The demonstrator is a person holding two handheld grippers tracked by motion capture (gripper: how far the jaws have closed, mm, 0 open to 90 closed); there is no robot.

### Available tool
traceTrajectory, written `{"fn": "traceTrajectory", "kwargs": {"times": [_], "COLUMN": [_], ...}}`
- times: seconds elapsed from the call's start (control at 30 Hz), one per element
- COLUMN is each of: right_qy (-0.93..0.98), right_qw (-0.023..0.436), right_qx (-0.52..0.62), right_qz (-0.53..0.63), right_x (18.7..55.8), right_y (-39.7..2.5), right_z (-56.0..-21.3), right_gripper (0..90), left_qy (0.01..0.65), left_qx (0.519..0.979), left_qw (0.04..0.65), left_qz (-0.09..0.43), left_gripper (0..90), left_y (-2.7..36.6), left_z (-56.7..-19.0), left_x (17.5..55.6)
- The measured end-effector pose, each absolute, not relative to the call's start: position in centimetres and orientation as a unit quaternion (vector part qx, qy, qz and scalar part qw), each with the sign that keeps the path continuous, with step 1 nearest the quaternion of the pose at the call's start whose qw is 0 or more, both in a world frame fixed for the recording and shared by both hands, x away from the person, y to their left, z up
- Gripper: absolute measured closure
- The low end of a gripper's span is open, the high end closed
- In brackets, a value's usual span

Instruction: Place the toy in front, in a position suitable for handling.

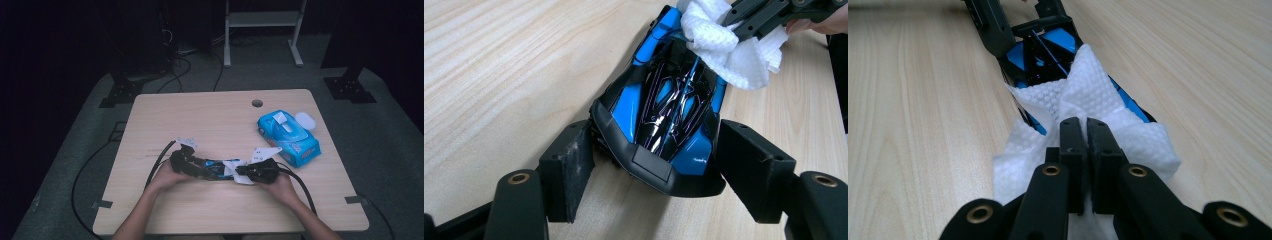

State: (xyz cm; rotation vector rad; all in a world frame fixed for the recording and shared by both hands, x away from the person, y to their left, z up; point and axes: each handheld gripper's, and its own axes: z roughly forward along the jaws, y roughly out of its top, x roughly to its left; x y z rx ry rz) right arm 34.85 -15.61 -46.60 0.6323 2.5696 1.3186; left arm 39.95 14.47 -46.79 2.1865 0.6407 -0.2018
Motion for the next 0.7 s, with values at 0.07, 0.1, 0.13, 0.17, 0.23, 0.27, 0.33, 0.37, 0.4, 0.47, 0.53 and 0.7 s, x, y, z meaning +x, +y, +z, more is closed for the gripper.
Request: {"fn": "traceTrajectory", "kwargs": {"times": [0.07,0.1,0.13,0.17,0.23,0.27,0.33,0.37,0.4,0.47,0.53,0.7], "right_qy": [0.867,0.867,0.867,0.867,0.866,0.866,0.866,0.867,0.867,0.868,0.868,0.867], "right_qw": [0.094,0.095,0.095,0.095,0.095,0.096,0.095,0.095,0.096,0.097,0.096,0.090], "right_qx": [0.212,0.212,0.212,0.213,0.213,0.212,0.211,0.210,0.209,0.208,0.209,0.212], "right_qz": [0.441,0.441,0.441,0.440,0.442,0.442,0.442,0.442,0.442,0.441,0.441,0.442], "right_x": [34.8,34.8,34.8,34.8,34.7,34.7,34.8,34.8,34.8,34.7,34.7,34.6], "right_y": [-15.6,-15.6,-15.6,-15.6,-15.6,-15.6,-15.6,-15.6,-15.5,-15.5,-15.5,-15.6], "right_z": [-46.6,-46.5,-46.5,-46.5,-46.6,-46.6,-46.6,-46.6,-46.6,-46.6,-46.6,-46.5], "right_gripper": [86.0,86.0,86.1,86.1,86.1,86.1,86.2,86.1,86.1,86.1,86.1,86.0], "left_qy": [0.252,0.253,0.252,0.253,0.253,0.254,0.255,0.255,0.253,0.250,0.250,0.241], "left_qx": [0.869,0.868,0.866,0.865,0.863,0.863,0.861,0.861,0.861,0.862,0.862,0.859], "left_qw": [0.418,0.422,0.425,0.428,0.431,0.431,0.433,0.434,0.435,0.435,0.436,0.450], "left_qz": [-0.073,-0.072,-0.071,-0.072,-0.071,-0.072,-0.075,-0.075,-0.074,-0.071,-0.066,-0.036], "left_gripper": [32.8,33.5,35.4,37.2,38.3,38.5,39.3,39.8,39.9,40.0,40.1,41.0], "left_y": [14.6,14.6,14.7,14.8,14.9,14.9,15.0,15.0,15.0,15.1,15.0,15.0], "left_z": [-46.8,-46.8,-46.8,-46.9,-46.9,-46.9,-46.9,-47.0,-47.0,-47.0,-46.9,-47.0], "left_x": [39.7,39.6,39.6,39.6,39.5,39.5,39.5,39.6,39.5,39.5,39.3,38.4]}}
